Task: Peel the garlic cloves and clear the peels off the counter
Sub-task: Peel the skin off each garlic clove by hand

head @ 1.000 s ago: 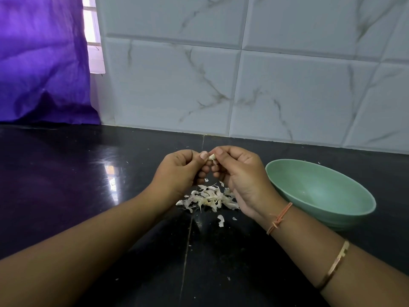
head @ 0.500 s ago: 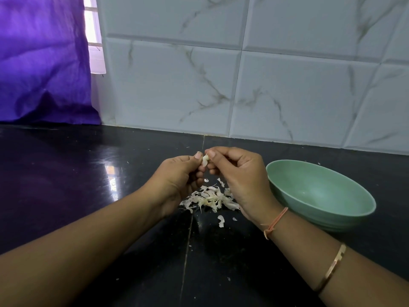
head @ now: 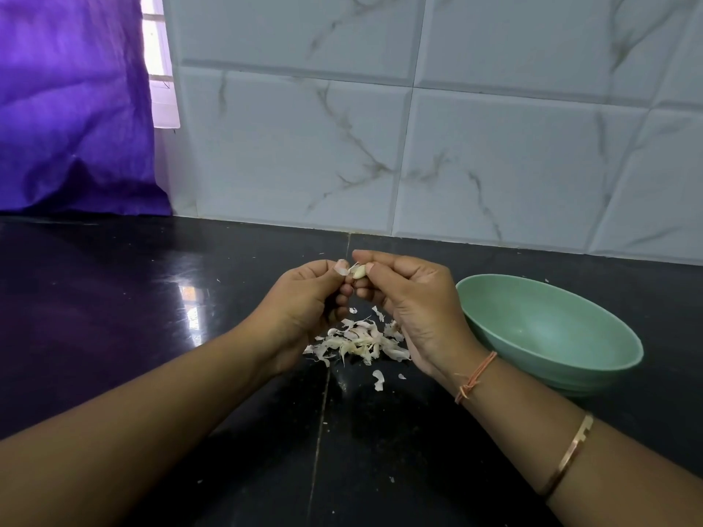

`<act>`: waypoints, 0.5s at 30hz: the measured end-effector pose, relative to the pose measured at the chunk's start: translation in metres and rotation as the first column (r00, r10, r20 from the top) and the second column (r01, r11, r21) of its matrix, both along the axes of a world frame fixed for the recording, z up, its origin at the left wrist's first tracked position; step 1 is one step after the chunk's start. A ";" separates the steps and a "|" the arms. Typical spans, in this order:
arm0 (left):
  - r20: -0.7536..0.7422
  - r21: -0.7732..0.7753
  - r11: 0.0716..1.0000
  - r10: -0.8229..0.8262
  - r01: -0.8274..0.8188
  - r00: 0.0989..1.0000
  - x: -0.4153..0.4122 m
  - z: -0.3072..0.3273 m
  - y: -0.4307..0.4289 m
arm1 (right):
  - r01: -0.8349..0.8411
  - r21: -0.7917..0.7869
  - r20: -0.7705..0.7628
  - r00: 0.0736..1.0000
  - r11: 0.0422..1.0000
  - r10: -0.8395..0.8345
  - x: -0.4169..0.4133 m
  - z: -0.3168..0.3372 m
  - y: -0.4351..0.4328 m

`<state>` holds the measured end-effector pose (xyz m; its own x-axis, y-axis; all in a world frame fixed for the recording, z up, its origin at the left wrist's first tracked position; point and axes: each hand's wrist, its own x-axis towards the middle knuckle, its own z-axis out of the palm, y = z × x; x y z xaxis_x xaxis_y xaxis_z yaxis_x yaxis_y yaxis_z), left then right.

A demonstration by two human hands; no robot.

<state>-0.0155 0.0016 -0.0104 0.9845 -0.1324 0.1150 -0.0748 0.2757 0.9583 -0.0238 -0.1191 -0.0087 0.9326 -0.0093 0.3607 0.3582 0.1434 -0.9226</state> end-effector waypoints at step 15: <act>0.229 0.209 0.935 0.239 -0.287 0.944 0.007 -0.008 0.008 | 0.078 -0.096 0.128 0.990 0.992 -0.065 0.004 -0.001 -0.006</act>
<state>-0.0088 0.0096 -0.0182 0.9483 0.0811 0.3067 -0.3068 -0.0124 0.9517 -0.0200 -0.1255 -0.0095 0.8787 -0.0324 0.4763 0.4771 0.0220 -0.8786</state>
